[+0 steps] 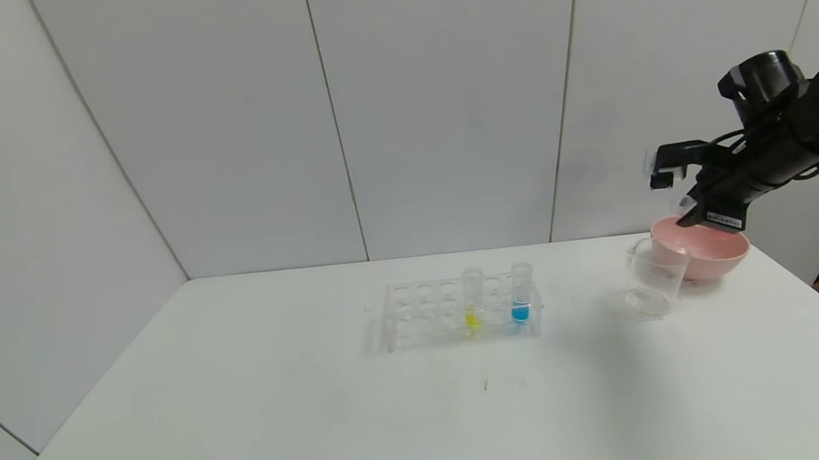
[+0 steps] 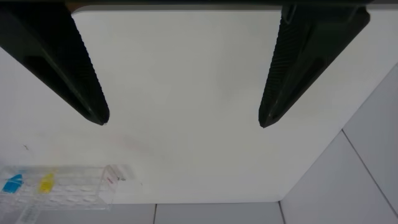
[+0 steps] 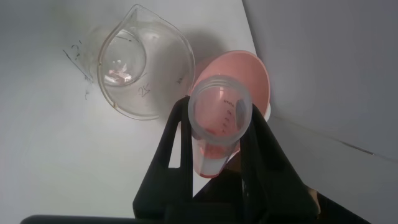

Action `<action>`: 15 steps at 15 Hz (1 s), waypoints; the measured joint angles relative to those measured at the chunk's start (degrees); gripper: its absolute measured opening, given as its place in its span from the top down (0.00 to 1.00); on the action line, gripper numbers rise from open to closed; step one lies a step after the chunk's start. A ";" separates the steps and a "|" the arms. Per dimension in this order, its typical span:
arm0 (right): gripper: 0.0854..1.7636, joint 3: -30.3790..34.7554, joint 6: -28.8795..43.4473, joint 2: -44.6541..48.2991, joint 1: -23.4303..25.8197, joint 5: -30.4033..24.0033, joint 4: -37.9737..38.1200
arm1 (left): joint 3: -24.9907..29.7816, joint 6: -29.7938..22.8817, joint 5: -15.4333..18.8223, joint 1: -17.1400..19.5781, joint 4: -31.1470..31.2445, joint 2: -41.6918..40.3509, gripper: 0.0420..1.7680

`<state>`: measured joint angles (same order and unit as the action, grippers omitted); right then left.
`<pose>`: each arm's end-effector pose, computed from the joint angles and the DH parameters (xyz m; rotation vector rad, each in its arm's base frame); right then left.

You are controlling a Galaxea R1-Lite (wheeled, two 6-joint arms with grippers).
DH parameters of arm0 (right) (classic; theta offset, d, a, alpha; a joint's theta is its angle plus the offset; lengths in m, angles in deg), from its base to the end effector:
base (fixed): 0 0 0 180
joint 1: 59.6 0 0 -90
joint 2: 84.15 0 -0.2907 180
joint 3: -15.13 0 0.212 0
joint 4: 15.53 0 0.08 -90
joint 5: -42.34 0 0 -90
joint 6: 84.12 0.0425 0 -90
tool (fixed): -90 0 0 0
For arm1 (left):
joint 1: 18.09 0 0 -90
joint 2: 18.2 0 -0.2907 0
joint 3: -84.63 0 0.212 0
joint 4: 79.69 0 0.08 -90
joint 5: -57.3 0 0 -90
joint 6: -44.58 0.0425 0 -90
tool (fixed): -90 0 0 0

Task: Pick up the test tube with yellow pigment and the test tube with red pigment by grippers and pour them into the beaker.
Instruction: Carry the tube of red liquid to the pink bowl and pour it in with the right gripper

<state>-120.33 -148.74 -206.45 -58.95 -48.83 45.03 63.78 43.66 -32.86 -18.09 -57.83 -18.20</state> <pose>0.4447 -0.0042 0.2038 -1.0470 0.7299 0.4723 0.0299 0.0001 0.0733 -0.0160 0.0176 0.0029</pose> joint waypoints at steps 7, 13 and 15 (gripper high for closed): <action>0.75 0.00 -0.33 -0.56 -1.40 3.60 -0.24 | 0.00 0.00 0.02 0.00 0.00 0.00 0.03; 0.75 0.00 -1.21 -0.96 -1.89 8.50 -0.22 | 0.00 -0.02 0.00 0.00 0.00 0.00 0.03; 0.75 0.00 -1.97 -1.11 -1.84 9.40 -0.27 | -0.02 0.00 0.00 0.00 0.01 0.00 0.03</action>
<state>-120.33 -150.72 -207.56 -60.79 -39.43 44.76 63.75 43.66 -32.86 -18.09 -57.82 -18.20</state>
